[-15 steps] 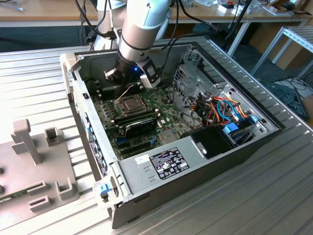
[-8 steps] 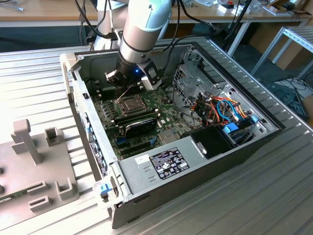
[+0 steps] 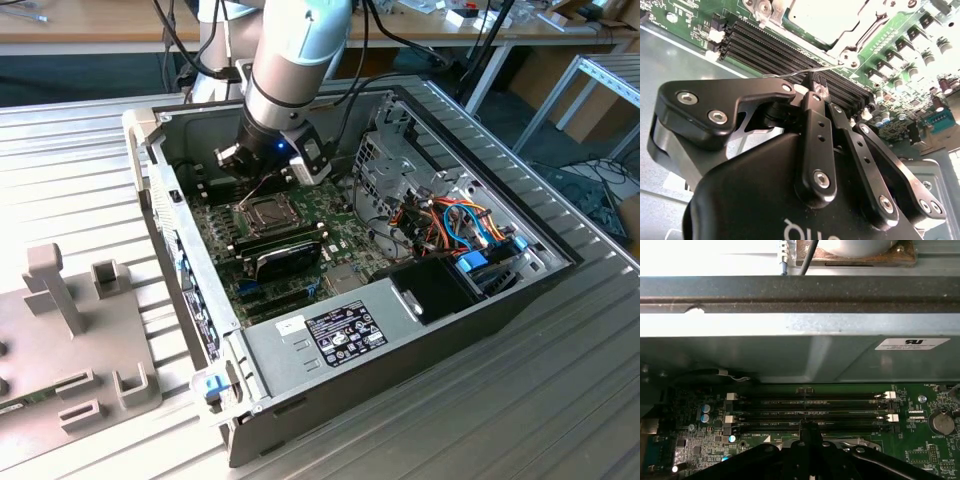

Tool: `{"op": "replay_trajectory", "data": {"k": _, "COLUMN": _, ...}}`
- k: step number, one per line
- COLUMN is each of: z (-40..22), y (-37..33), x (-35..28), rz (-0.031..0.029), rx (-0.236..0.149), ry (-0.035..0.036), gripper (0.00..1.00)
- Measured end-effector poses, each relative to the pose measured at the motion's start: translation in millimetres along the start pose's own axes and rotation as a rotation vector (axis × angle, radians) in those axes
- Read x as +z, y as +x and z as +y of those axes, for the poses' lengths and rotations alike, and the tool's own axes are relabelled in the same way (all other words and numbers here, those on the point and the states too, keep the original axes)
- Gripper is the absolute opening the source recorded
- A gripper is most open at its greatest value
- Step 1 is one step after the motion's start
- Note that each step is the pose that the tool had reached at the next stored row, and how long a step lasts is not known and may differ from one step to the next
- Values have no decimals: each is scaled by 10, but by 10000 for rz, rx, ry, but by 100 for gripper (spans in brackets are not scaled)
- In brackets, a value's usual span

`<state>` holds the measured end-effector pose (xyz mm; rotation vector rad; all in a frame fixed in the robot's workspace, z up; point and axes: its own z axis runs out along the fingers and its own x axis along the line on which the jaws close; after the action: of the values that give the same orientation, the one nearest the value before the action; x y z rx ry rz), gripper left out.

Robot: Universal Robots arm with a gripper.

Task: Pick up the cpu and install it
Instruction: 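Install the first cpu locking lever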

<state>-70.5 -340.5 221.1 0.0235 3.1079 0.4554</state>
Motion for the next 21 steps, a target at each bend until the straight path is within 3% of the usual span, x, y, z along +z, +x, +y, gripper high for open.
{"op": "replay_trajectory", "data": {"k": 6, "z": -1, "y": -14, "x": -4, "rz": -1, "rx": 4, "ry": 0, "gripper": 11}}
{"op": "replay_trajectory", "data": {"k": 12, "z": -12, "y": -15, "x": -55, "rz": -2, "rx": 4, "ry": -1, "gripper": 11}}
{"op": "replay_trajectory", "data": {"k": 21, "z": -29, "y": -15, "x": -25, "rz": -2, "rx": 4, "ry": -1, "gripper": 11}}
